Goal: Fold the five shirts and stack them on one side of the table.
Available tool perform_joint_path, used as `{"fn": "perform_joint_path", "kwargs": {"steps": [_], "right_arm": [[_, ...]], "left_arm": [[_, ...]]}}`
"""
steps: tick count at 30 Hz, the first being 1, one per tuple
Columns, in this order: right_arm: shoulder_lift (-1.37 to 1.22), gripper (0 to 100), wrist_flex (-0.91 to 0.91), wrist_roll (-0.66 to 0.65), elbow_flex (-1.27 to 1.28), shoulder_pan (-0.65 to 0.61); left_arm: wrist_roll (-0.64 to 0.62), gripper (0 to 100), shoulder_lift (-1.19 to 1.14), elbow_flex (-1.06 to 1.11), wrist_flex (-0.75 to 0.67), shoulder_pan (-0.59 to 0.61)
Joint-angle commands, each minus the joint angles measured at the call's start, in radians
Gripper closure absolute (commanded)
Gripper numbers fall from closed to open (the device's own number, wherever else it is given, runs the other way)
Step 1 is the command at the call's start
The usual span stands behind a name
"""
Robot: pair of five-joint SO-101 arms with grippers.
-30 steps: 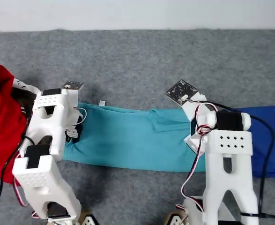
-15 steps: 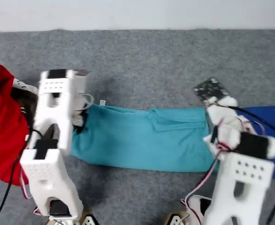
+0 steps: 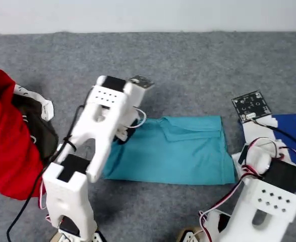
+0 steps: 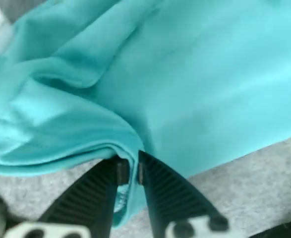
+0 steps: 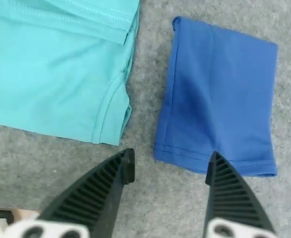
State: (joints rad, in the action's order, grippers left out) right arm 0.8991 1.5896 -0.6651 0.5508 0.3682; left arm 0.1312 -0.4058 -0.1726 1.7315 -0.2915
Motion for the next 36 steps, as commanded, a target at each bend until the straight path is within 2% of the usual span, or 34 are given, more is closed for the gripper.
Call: {"fn": "perform_joint_path", "kwargs": {"steps": [1,8,14,20,23,30,36], "right_arm": [[0.015,75.1,0.008,0.034,-0.005,0.016],[0.010,75.1,-0.001,0.092,-0.005,0.182],[0.008,75.1,0.007,0.092,-0.003,0.297],[0.013,75.0,0.008,0.092,-0.003,0.512],[0.015,75.0,0.008,0.094,-0.005,0.585],[0.015,75.0,0.051,0.094,-0.008,0.631],[0.016,75.0,0.051,0.094,-0.009,0.636]], "left_arm": [[-0.005,99,0.058,-0.073,0.021,-0.071],[-0.009,99,0.058,-0.213,0.021,-0.213],[-0.009,99,0.057,-0.295,0.021,-0.318],[-0.009,99,0.043,-0.340,-0.018,-0.408],[-0.011,99,-0.035,-0.415,-0.040,-0.453],[-0.011,99,-0.325,-0.842,0.023,-0.482],[-0.011,99,-0.462,-0.993,0.021,-0.543]]}}
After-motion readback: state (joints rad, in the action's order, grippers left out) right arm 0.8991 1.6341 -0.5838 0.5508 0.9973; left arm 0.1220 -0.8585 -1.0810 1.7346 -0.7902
